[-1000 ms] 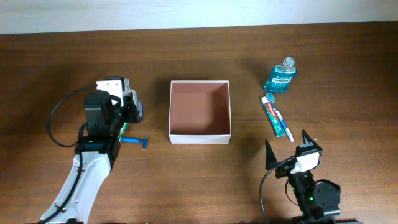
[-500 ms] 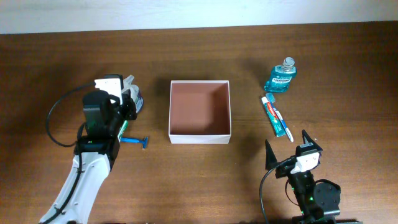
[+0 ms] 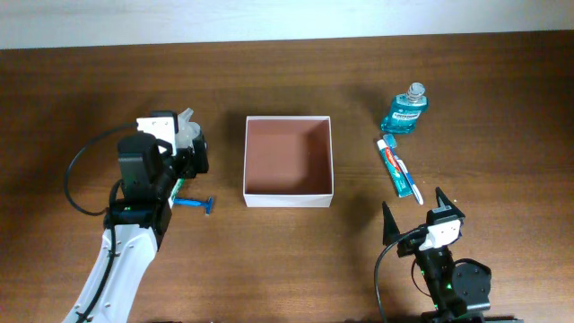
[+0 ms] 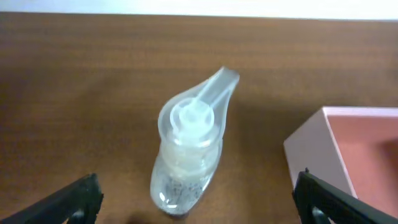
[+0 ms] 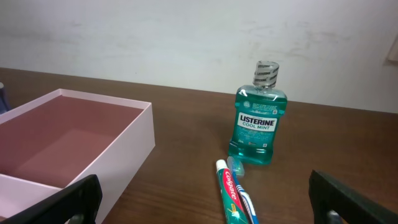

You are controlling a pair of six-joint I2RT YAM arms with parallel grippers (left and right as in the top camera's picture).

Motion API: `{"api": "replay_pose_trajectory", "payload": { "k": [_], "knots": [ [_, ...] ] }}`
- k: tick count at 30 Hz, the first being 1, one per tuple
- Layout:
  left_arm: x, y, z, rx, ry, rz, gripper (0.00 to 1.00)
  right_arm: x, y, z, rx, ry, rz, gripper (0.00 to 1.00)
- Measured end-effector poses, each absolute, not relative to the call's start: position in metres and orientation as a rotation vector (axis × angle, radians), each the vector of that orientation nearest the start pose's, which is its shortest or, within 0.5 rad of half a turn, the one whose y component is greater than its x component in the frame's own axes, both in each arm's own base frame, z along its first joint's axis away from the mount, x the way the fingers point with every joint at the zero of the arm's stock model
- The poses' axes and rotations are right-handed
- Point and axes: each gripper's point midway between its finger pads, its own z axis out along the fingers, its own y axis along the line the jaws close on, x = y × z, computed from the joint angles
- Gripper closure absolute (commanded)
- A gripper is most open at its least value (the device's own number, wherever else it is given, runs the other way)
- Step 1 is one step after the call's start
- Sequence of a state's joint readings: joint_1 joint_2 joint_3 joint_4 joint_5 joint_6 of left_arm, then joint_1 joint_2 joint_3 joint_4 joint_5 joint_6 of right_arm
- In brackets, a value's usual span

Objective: Pack container

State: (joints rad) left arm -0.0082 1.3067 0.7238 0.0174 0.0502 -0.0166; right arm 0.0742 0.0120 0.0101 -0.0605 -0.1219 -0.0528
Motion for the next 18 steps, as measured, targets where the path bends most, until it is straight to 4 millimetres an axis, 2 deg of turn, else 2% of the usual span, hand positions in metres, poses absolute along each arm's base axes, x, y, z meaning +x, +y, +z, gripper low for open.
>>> {"api": "replay_pose_trajectory", "payload": {
  "k": [8,14,18],
  "knots": [
    [0.406,-0.012,0.163,0.079,2.071,-0.031,0.01,0.243,0.039,0.161,-0.197,1.622,0.116,0.01],
    [0.416,-0.012,0.143,0.086,2.097,-0.027,0.01,0.243,0.039,0.161,-0.197,1.622,0.116,0.01],
    [0.418,-0.012,0.143,0.086,2.089,-0.027,0.01,0.243,0.039,0.161,-0.197,1.622,0.116,0.01]
  ]
}}
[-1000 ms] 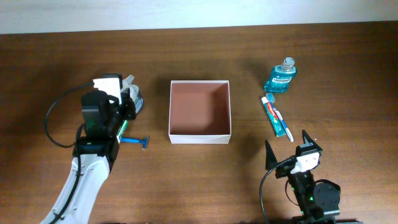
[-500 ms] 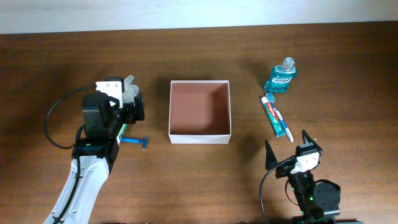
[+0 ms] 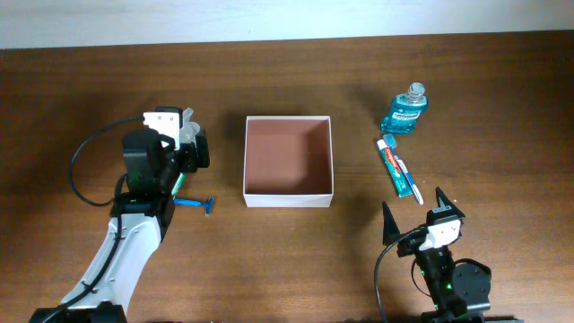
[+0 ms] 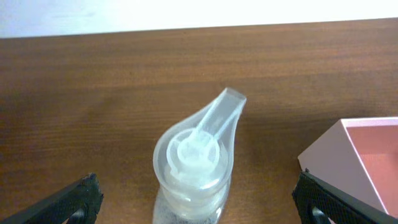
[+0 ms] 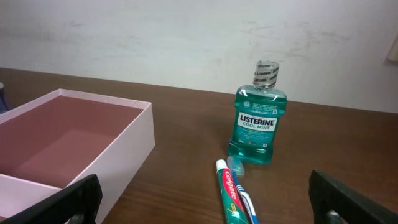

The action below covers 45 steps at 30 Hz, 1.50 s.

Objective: Pack container

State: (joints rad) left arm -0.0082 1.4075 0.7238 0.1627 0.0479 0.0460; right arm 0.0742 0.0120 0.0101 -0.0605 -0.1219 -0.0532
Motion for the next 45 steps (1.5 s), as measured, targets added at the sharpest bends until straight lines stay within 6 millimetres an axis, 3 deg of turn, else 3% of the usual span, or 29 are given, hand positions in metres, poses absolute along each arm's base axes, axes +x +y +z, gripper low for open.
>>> {"api": "replay_pose_trajectory", "payload": {
  "k": [7,18,21,23,27,39,45],
  "knots": [
    [0.421,-0.013,0.149,0.092,2.061,-0.036,0.01,0.243,0.039,0.161,-0.197,1.622,0.116,0.01],
    [0.43,-0.016,0.139,0.1,2.059,-0.05,0.05,0.243,0.039,0.161,-0.197,1.622,0.116,0.01],
    [0.43,-0.016,0.139,0.101,2.058,-0.05,0.11,0.243,0.039,0.161,-0.197,1.622,0.116,0.01],
    [0.43,-0.016,0.139,0.104,2.059,-0.047,0.21,0.243,0.039,0.161,-0.197,1.622,0.116,0.01],
    [0.429,-0.016,0.139,0.114,2.059,-0.042,0.28,0.243,0.039,0.161,-0.197,1.622,0.116,0.01],
    [0.429,-0.016,0.139,0.115,2.059,-0.041,0.18,0.243,0.039,0.161,-0.197,1.622,0.116,0.01],
    [0.429,-0.016,0.139,0.115,2.059,-0.042,0.18,0.243,0.039,0.161,-0.197,1.622,0.116,0.02]
  ]
}}
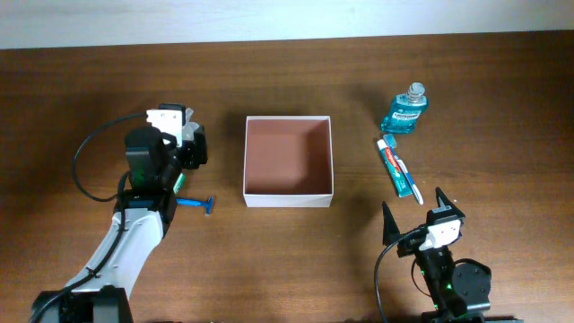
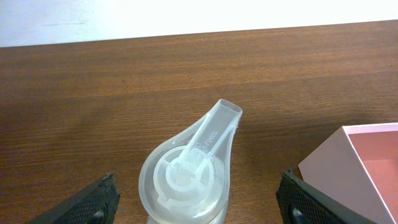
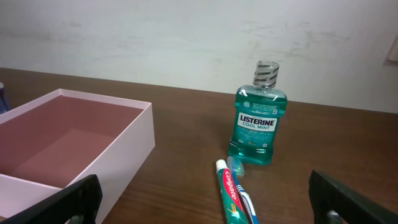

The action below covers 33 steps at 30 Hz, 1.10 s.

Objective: Pack container

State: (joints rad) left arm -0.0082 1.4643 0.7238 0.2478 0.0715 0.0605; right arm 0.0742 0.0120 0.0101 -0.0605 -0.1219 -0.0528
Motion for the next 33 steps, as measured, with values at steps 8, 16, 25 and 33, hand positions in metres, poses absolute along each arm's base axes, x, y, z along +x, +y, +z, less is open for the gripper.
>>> {"api": "replay_pose_trajectory", "payload": {
  "k": [8,16,25,33],
  "knots": [
    [0.429,-0.016,0.138,0.115,2.063,-0.041,0.18,0.243,0.039,0.161,-0.197,1.622,0.116,0.01],
    [0.435,-0.016,0.131,0.115,2.059,-0.041,0.14,0.243,0.039,0.161,-0.197,1.622,0.115,0.01],
    [0.442,-0.016,0.133,0.119,2.028,-0.038,0.36,0.243,0.039,0.161,-0.197,1.622,0.116,0.01],
    [0.442,-0.016,0.133,0.122,2.026,-0.04,0.52,0.243,0.039,0.161,-0.197,1.622,0.116,0.01]
  ]
}}
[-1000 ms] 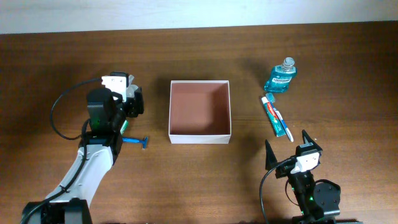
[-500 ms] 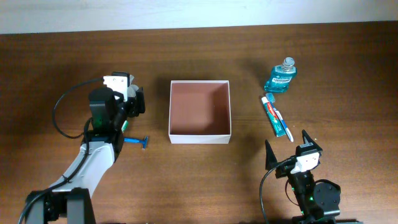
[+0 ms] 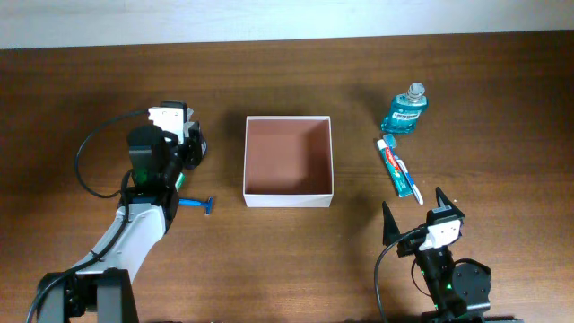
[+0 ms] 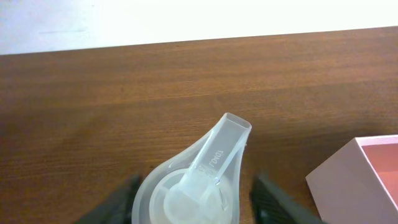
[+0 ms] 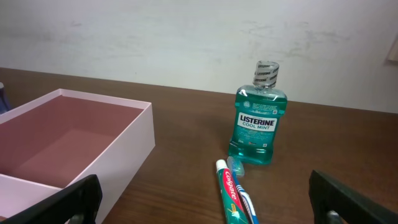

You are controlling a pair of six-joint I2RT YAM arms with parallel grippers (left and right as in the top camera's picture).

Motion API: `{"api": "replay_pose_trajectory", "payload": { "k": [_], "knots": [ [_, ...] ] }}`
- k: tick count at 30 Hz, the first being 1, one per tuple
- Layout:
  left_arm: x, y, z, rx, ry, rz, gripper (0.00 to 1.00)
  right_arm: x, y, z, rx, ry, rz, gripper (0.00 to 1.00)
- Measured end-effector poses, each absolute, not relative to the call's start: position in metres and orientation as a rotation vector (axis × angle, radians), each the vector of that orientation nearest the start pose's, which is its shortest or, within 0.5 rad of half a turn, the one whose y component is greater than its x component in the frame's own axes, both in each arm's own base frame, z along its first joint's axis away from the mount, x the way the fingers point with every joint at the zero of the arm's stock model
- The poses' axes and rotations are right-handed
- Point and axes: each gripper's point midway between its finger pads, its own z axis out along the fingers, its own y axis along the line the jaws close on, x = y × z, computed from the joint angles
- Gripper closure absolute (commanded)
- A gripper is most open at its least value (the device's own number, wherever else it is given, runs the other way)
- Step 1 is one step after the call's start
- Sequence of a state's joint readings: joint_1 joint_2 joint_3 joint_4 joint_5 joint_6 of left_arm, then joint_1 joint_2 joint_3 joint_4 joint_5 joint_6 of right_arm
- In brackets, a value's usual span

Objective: Pack container

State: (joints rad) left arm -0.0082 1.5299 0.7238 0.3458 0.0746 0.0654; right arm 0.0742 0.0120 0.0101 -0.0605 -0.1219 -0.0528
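Note:
A clear pump bottle (image 4: 193, 180) stands upright on the table, filling the bottom of the left wrist view. My left gripper (image 4: 193, 208) straddles it; both blurred fingers sit close to its sides, with a thin gap showing on the right. From overhead the left gripper (image 3: 191, 144) covers the bottle, left of the pink box (image 3: 289, 199), which is empty. My right gripper (image 3: 420, 215) rests open near the front edge, holding nothing.
A blue razor (image 3: 195, 204) lies just in front of my left arm. Right of the box stand a green mouthwash bottle (image 3: 405, 109), a toothpaste tube (image 3: 393, 167) and a toothbrush (image 3: 413, 187), also seen from the right wrist as mouthwash (image 5: 256, 127) and toothpaste (image 5: 231, 196).
The left gripper's fingers have drawn in closer to the pump bottle's sides and the wrist sits slightly farther forward over it. The right arm has not moved.
My left gripper stood wide open behind the pump bottle, looking down at it. It then came lower and closer over the cap, fingers still wide. Then the fingers had narrowed a little, and now they nearly flank the bottle. The right arm stayed still throughout.

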Motion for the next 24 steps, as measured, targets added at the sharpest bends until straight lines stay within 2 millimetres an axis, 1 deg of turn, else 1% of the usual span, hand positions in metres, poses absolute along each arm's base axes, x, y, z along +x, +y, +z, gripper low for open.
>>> {"api": "replay_pose_trajectory", "payload": {
  "k": [9,11,14,17,20,24],
  "knots": [
    [0.445,-0.016,0.14,0.12,1.996,-0.039,0.53,0.243,0.039,0.161,-0.196,1.622,0.116,0.01],
    [0.444,-0.016,0.145,0.12,1.986,-0.038,0.59,0.243,0.039,0.161,-0.197,1.622,0.116,0.01],
    [0.442,-0.016,0.159,0.12,1.957,-0.037,0.65,0.243,0.039,0.161,-0.197,1.622,0.116,0.01],
    [0.438,-0.016,0.167,0.119,1.948,-0.036,0.65,0.243,0.039,0.161,-0.197,1.622,0.116,0.01],
    [0.434,-0.017,0.174,0.12,1.939,-0.036,0.72,0.243,0.039,0.161,-0.197,1.622,0.116,0.01],
    [0.43,-0.017,0.184,0.12,1.925,-0.035,0.72,0.243,0.039,0.161,-0.197,1.622,0.116,0.01]
  ]
}}
